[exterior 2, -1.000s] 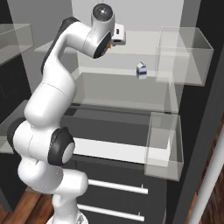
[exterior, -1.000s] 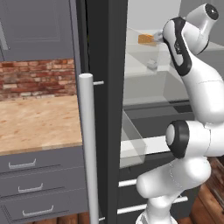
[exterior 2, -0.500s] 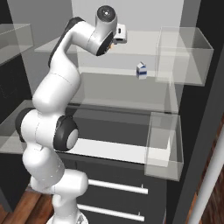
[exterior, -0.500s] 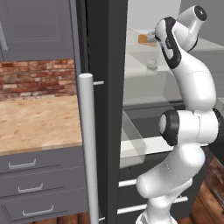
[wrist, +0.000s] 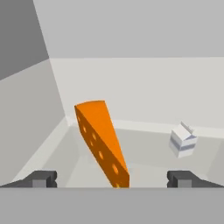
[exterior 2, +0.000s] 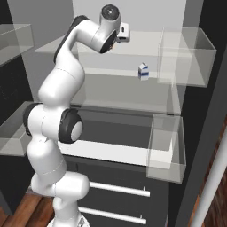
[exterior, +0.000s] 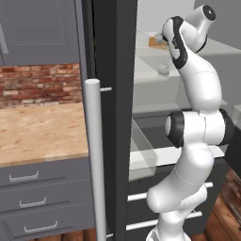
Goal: Pick the cheese from the fridge and the cheese grater from the cabinet and place them next to the salad bowl.
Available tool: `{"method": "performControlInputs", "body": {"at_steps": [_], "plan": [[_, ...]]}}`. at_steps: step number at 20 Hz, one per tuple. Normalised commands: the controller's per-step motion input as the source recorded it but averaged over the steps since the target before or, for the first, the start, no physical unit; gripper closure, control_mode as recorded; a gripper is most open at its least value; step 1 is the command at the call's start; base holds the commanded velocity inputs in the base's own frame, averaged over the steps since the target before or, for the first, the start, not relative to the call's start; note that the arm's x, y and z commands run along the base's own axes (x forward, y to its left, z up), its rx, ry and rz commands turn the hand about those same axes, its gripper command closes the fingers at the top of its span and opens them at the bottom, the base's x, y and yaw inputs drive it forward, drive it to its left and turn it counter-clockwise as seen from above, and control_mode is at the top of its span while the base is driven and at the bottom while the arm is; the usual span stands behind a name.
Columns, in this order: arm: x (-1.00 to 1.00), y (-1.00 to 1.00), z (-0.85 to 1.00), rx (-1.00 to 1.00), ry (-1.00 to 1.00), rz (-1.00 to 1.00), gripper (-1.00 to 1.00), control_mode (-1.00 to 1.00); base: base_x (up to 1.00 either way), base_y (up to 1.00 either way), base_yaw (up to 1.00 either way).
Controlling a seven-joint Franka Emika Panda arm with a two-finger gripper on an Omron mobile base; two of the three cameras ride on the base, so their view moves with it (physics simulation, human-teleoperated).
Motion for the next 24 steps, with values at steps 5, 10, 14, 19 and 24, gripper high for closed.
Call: {"method": "performControlInputs", "body": {"at_steps": [5, 10, 14, 19, 24], "plan": [[0.27, -0.01, 0.0, 0.0, 0.0, 0.0, -1.0, -1.0, 0.0, 0.0, 0.0], [0.17, 0.0, -0.02, 0.0, 0.0, 0.0, -1.0, -1.0, 0.0, 0.0, 0.0], [0.13, 0.0, -0.03, 0.0, 0.0, 0.01, -1.0, -1.0, 0.0, 0.0, 0.0], [0.0, 0.02, -0.09, 0.0, 0.0, 0.03, -1.0, -1.0, 0.0, 0.0, 0.0], [0.0, 0.02, -0.12, 0.0, 0.0, 0.03, -1.0, -1.0, 0.0, 0.0, 0.0]]}}
